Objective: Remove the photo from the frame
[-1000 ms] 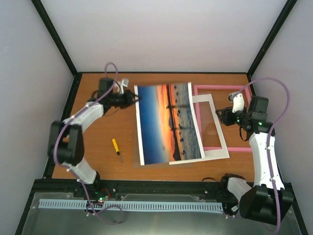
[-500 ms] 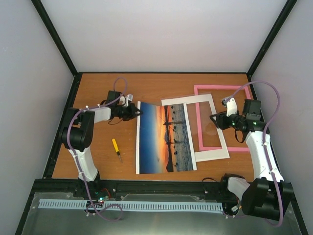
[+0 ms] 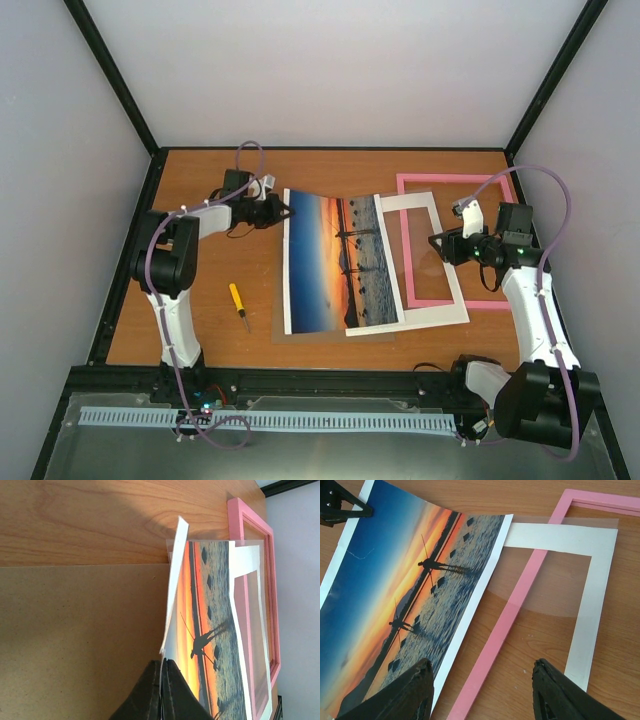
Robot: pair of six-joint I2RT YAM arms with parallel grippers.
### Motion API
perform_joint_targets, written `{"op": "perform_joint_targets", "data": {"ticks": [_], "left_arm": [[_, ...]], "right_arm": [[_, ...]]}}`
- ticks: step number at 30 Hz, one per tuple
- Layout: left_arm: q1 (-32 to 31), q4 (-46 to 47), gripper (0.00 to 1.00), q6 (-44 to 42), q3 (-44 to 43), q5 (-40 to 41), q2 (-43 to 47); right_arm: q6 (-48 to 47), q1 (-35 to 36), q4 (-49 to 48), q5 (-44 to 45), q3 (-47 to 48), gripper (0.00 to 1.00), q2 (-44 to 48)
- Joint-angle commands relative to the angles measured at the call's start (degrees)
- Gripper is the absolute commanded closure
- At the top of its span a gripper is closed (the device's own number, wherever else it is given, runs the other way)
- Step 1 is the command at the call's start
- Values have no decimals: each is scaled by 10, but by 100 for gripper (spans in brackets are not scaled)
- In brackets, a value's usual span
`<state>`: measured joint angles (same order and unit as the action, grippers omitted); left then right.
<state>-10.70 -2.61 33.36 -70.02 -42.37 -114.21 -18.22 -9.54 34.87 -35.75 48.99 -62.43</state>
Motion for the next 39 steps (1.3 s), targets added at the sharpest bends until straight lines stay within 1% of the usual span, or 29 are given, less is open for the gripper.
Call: {"op": "perform_joint_targets", "data": {"ticks": [1,7,13,15,19,22,25,27,31,33,36,39], "left_arm": [[0,-13,98,-20,-30,8,-14],[-11,-33,97,-37,-58,12,-39],[-24,-43,90,-50,-68,52,-40],[-25,-48,86,-54,-70,65,-36],[-25,-76,67,-57,-75,113,-20],[-25,-82,59,-53,-62,146,8],[-25,-92,53,-46,-53,180,38],[-25,-104,52,-35,-44,196,62],[-25,-117,50,-28,5,189,138],[-25,-145,49,-45,12,193,175],[-25,-207,46,-83,-7,217,220],[-24,-226,43,-124,-20,248,261]], "right_arm": [[-9,4,-9,-8,-7,46,-7],[-12,4,-6,-8,-5,46,-18],[-14,5,-5,-7,-6,46,-22],[-15,4,-5,-7,-6,46,-25],[-16,5,-2,-8,-4,47,-32],[-17,5,-2,-8,-4,47,-34],[-17,5,-2,-8,-3,47,-35],[-17,5,-2,-8,-4,47,-36],[-20,5,-1,-7,-2,47,-41],[-21,5,0,-6,0,47,-44],[-23,5,5,-9,5,47,-48],[-28,5,8,-4,16,47,-50]]}}
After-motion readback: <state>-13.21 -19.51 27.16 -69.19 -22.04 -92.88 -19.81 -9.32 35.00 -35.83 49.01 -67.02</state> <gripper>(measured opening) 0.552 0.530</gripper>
